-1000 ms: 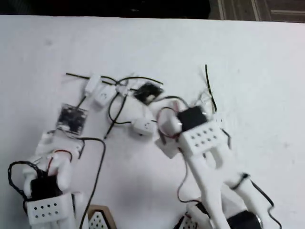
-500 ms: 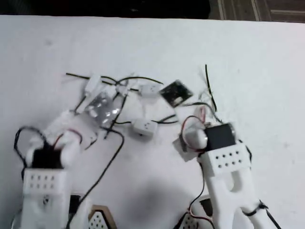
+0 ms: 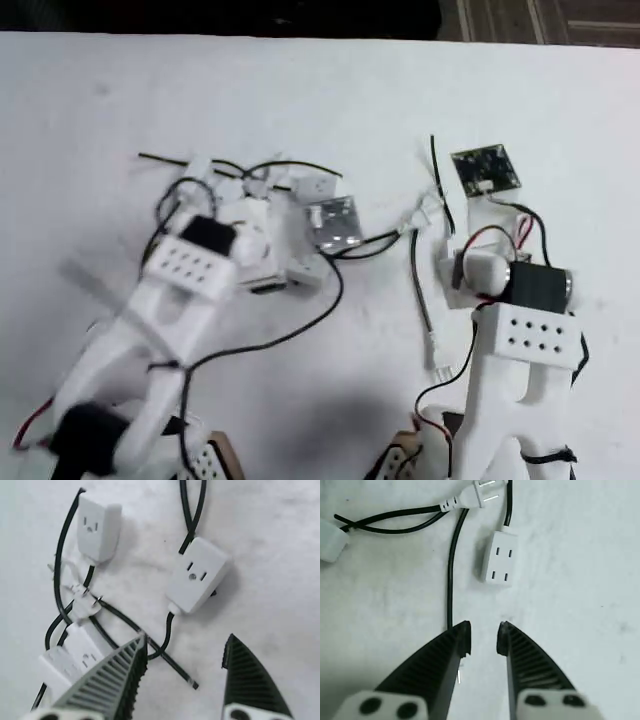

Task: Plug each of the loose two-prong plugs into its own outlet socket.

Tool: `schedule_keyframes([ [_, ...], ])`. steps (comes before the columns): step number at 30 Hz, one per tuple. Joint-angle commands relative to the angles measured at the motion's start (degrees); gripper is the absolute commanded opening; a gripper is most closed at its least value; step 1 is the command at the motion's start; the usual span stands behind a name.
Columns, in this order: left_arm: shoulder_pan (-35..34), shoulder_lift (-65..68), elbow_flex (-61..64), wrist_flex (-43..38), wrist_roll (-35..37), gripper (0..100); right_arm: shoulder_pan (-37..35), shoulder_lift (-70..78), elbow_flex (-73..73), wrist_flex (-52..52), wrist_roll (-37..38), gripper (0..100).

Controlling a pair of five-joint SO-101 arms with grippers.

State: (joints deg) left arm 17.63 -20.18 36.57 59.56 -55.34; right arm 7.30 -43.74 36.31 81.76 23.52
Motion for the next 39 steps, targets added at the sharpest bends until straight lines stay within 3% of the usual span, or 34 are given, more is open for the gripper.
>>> schedule_keyframes([
  [1, 2.7, 10.3, -6.6, -3.2, 0.9, 25, 3.3, -1.0, -0.4, -1.0, 2.1, 10.5],
  [10, 3.9, 26.6, -17.7, -3.3, 1.3, 25, 5.9, -1.0, -0.6, -1.0, 2.5, 10.5],
  [15, 3.6, 33.8, -20.8, -7.3, 1.3, 25, 5.9, -1.0, -0.6, -1.0, 2.5, 10.5],
  [26, 4.0, 35.6, -20.9, -8.9, 1.3, 25, 5.9, -1.0, -0.4, -1.0, 2.5, 10.5],
  [39, 6.4, 34.9, -18.8, -11.7, 1.3, 4, 5.9, -1.0, -0.4, -1.0, 2.5, 10.5],
])
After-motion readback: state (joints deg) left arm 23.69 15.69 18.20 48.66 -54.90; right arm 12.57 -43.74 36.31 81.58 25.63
